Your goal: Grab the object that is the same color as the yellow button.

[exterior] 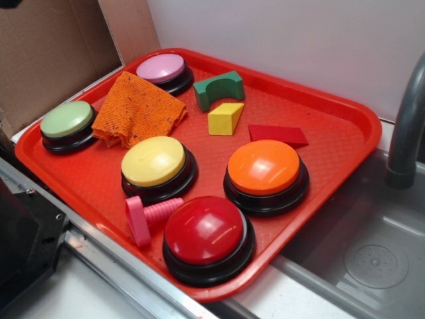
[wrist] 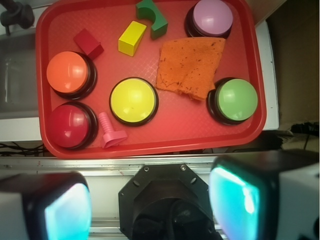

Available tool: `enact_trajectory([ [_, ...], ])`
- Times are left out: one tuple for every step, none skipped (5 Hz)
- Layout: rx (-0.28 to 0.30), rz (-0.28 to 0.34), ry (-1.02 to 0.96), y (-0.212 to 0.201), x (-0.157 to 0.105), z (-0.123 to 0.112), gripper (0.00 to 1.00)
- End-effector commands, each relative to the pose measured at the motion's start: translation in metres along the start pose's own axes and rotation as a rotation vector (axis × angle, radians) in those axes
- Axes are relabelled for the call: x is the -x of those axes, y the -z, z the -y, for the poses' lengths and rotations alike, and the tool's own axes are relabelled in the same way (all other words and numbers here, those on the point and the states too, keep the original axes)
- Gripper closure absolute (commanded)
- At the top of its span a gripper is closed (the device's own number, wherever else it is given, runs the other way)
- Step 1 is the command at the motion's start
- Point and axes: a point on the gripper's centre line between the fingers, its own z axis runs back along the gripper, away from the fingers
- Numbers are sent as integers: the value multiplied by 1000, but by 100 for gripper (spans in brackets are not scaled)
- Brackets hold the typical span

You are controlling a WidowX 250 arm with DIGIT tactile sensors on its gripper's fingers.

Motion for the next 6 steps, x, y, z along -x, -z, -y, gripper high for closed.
enact_trajectory([
  [0, 0, 0, 0, 0, 0, 0],
  [18, 27, -73, 16, -22, 7, 0],
  [27, 56, -159, 30, -46, 9, 0],
  [45, 66, -292, 64, -86, 11, 0],
  [50, 109, -433, 92, -120, 11, 0],
  [95, 124, -507, 126, -145, 13, 0],
])
